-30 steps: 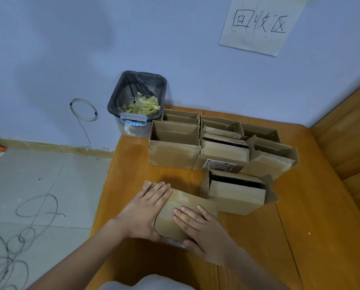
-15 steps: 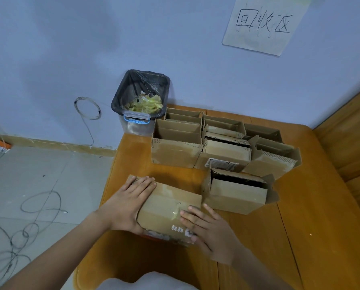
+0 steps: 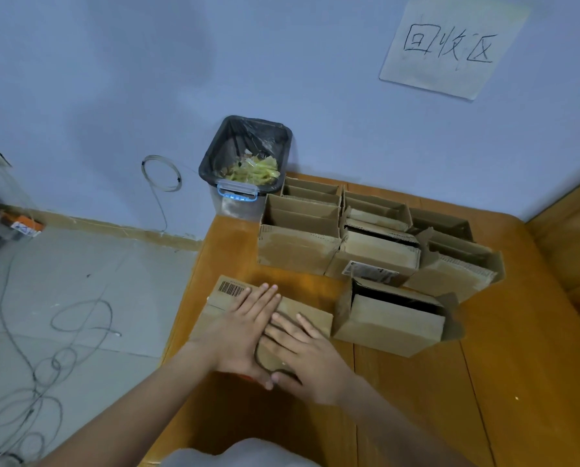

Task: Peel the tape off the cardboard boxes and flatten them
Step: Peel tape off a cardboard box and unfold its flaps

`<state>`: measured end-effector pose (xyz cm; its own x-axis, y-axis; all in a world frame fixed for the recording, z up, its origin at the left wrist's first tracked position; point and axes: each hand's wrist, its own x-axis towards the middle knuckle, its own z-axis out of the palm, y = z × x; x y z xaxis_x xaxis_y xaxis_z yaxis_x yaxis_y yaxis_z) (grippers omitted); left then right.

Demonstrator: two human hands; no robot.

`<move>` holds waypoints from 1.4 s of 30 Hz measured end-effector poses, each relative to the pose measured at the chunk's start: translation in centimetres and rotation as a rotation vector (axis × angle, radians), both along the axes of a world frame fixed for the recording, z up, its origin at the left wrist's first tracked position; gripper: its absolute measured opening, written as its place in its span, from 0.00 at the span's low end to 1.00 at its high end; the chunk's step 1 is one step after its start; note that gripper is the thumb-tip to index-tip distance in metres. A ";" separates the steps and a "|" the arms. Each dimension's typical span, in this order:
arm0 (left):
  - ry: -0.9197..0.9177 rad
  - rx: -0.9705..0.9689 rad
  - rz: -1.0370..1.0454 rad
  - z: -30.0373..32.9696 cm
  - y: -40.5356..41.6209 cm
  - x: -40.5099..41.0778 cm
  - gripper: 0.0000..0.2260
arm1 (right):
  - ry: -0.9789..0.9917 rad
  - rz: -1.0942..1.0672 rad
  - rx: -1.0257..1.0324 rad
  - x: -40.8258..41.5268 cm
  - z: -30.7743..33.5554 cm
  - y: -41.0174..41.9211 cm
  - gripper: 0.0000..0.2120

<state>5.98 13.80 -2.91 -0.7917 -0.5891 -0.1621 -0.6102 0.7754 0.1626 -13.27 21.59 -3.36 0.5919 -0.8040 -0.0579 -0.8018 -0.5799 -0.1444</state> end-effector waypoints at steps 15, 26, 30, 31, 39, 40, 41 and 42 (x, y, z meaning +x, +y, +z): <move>0.030 -0.013 -0.011 -0.6 -0.3 0.3 0.59 | -0.028 -0.034 -0.060 -4.7 -1.3 2.8 0.27; 0.035 0.000 0.005 -0.7 -0.4 0.3 0.60 | -0.165 -0.113 -0.158 -6.7 -1.5 4.6 0.23; 0.035 -0.021 -0.003 -0.6 -0.4 0.3 0.59 | -0.248 -0.119 -0.243 -7.1 -0.6 4.5 0.22; 0.031 -0.028 -0.006 -0.7 -0.3 0.3 0.59 | -0.295 -0.125 -0.275 -6.8 -0.4 4.2 0.23; 0.001 -0.048 -0.016 -0.4 -0.3 0.3 0.59 | -0.255 -0.102 -0.223 -3.3 -0.8 1.3 0.24; 0.002 -0.056 -0.015 -0.5 -0.3 0.3 0.59 | -0.193 -0.065 -0.177 -3.1 -0.8 0.9 0.26; 0.006 -0.058 -0.013 -0.6 -0.3 0.3 0.59 | -0.148 -0.040 -0.133 -3.0 -0.9 0.6 0.27; 0.011 -0.054 -0.012 -0.7 -0.2 0.3 0.59 | -0.122 -0.027 -0.096 -3.1 -1.2 0.4 0.28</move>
<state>6.29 13.57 -3.56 -0.8000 -0.5876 -0.1216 -0.5996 0.7902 0.1270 -16.35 22.01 -4.52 0.5682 -0.8179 0.0908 -0.7970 -0.5744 -0.1869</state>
